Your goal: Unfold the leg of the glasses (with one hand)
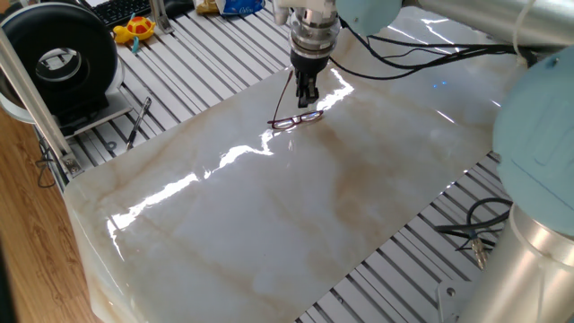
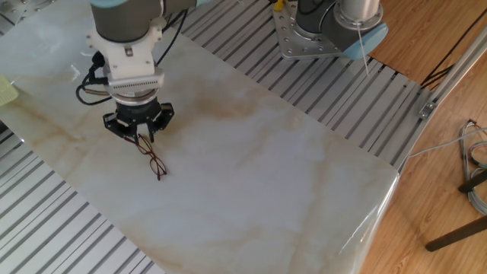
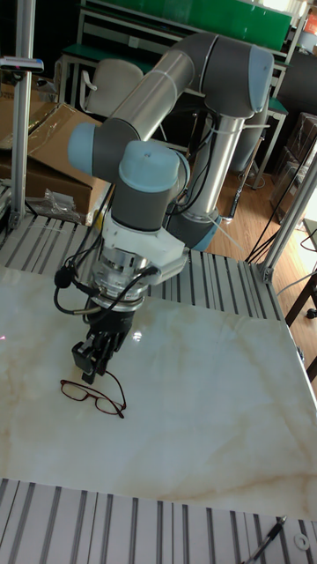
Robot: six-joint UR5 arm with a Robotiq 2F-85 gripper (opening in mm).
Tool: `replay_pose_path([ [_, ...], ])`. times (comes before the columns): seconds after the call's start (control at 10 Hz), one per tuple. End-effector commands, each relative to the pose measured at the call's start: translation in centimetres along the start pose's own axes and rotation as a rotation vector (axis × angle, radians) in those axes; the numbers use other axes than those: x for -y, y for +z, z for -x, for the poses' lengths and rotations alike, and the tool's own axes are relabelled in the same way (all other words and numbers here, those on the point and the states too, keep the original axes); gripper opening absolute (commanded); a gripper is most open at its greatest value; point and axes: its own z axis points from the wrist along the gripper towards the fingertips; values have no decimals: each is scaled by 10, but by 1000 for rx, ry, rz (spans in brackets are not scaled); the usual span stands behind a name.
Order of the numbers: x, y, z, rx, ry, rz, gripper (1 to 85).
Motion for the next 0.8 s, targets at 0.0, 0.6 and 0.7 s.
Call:
replay_pose_path([
  [0.0, 1, 6, 3, 12, 22, 5, 327],
  [0.6, -11, 10, 9, 41, 36, 24, 343],
  [0.7, -10, 11, 7, 33, 36, 21, 343],
])
